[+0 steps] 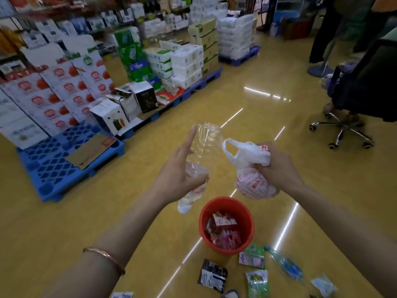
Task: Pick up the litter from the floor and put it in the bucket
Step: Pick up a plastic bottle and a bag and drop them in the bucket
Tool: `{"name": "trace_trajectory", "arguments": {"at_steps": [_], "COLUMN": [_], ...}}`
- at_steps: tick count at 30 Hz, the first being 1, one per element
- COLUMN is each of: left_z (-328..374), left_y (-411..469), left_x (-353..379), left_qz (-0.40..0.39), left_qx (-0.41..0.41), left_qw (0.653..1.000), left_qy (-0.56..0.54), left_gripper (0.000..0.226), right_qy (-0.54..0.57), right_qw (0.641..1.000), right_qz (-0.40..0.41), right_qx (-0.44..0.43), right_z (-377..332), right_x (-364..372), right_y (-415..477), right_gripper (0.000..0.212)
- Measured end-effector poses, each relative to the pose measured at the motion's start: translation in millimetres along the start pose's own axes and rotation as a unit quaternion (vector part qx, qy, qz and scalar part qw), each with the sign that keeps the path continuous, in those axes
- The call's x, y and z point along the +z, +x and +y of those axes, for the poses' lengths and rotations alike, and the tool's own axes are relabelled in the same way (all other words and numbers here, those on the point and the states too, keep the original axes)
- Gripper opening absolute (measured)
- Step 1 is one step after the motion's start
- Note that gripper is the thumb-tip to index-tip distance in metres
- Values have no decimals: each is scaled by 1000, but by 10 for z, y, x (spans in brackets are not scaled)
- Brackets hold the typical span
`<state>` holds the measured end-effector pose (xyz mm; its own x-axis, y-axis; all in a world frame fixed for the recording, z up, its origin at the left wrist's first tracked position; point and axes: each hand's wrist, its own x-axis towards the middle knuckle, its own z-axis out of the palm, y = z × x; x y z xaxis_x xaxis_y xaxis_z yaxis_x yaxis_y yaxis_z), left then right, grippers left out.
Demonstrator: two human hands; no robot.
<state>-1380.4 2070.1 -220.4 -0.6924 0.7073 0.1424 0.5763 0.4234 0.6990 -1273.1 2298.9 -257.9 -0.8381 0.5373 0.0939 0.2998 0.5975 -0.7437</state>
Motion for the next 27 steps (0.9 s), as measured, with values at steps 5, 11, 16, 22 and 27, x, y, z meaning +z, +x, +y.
{"name": "trace_trajectory", "arguments": {"at_steps": [5, 11, 16, 22, 27], "left_z": [-91, -173, -309, -681, -1039], "left_y": [454, 1010, 1447, 1955, 2321], "left_x": [125, 344, 500, 675, 783], "left_qz": [-20, -53, -97, -203, -277], "left_qx": [3, 28, 64, 93, 110], "left_qw": [1000, 998, 992, 970, 948], "left_qy": [0, -31, -56, -92, -108], "left_gripper": [108, 108, 109, 123, 129], "right_qy": [-5, -6, -16, 0, -53], "right_qw": [1000, 998, 991, 971, 943], "right_qz": [3, 42, 70, 140, 134], "right_qx": [17, 46, 111, 193, 300], "right_z": [158, 348, 507, 583, 566], "right_x": [-14, -130, -70, 208, 496], "right_y": [343, 617, 700, 752, 849], "right_gripper": [39, 37, 33, 40, 48]}}
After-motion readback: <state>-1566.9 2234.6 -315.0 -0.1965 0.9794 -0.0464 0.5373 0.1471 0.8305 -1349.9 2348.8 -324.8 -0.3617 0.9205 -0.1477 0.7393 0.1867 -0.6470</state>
